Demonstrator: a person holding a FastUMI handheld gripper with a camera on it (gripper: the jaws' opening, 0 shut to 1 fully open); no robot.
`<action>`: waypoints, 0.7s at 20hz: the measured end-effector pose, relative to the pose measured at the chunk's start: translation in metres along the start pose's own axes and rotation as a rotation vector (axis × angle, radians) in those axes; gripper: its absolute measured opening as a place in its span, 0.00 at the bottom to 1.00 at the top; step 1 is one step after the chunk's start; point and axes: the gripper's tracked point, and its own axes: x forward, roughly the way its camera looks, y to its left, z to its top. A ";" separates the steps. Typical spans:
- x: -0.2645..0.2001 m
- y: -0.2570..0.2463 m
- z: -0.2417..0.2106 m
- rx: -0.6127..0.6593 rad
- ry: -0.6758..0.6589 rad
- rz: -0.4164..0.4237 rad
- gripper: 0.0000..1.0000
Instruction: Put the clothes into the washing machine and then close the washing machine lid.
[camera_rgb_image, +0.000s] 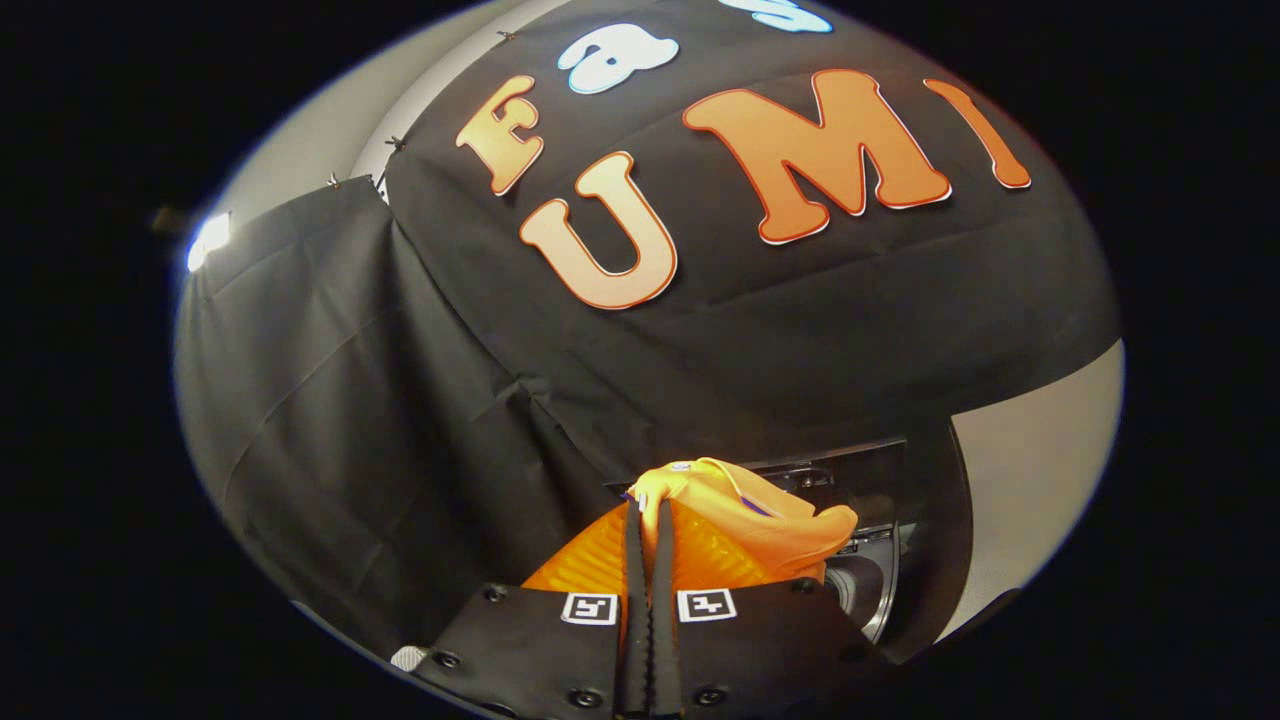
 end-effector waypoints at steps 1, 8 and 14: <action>0.006 -0.002 -0.003 0.000 0.010 0.004 0.09; 0.054 -0.031 -0.068 0.005 0.155 -0.018 0.09; 0.100 -0.064 -0.145 0.038 0.302 -0.065 0.09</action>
